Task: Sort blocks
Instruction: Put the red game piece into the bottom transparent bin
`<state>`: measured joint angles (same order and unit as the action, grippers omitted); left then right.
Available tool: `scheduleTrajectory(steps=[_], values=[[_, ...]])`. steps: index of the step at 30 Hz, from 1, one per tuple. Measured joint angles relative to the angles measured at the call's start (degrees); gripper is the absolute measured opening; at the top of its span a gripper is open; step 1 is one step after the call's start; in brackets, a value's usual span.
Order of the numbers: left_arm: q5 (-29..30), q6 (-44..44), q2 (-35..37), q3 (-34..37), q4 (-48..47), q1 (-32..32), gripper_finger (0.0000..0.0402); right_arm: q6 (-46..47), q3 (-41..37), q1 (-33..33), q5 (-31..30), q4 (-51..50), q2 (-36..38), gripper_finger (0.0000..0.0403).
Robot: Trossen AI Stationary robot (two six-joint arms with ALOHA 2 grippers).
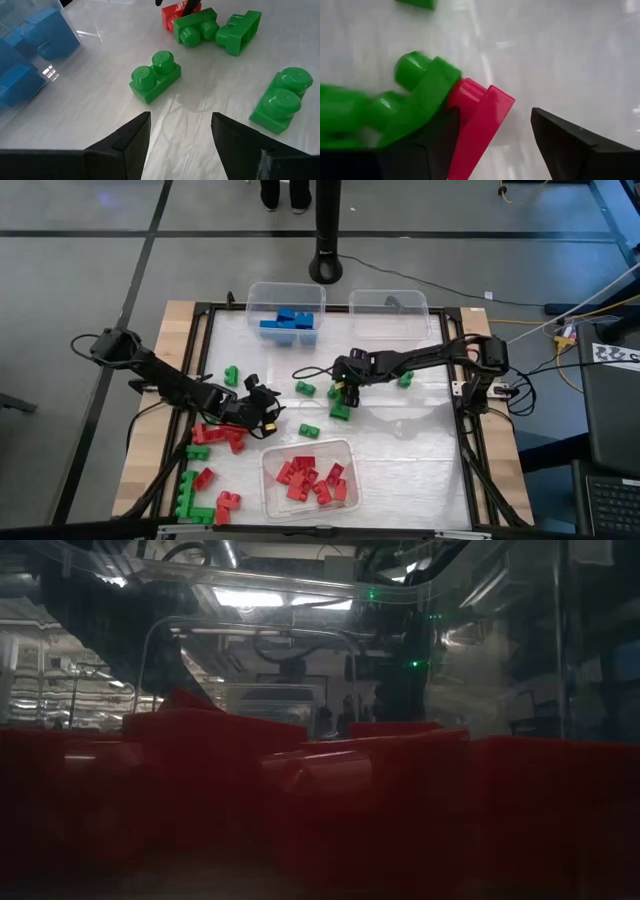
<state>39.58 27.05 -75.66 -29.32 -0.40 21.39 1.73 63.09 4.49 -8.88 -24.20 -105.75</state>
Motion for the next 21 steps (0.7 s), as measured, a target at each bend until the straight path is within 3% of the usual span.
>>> scheduleTrajectory(steps=[3, 10, 21], values=[[0.0, 0.0, 0.0, 0.0, 0.0, 0.0, 0.0198, -0.2, -0.1, 0.9, 3.9, -0.2, 0.0, 0.0248], [0.0, 0.0, 0.0, 0.0, 0.0, 0.0, 0.0198, -1.9, -0.1, 2.0, 5.2, -0.5, -0.1, 0.0205], [0.0, 0.0, 0.0, 0.0, 0.0, 0.0, 0.0198, -8.7, -0.1, 1.9, 1.7, -0.9, -0.1, 0.0065]])
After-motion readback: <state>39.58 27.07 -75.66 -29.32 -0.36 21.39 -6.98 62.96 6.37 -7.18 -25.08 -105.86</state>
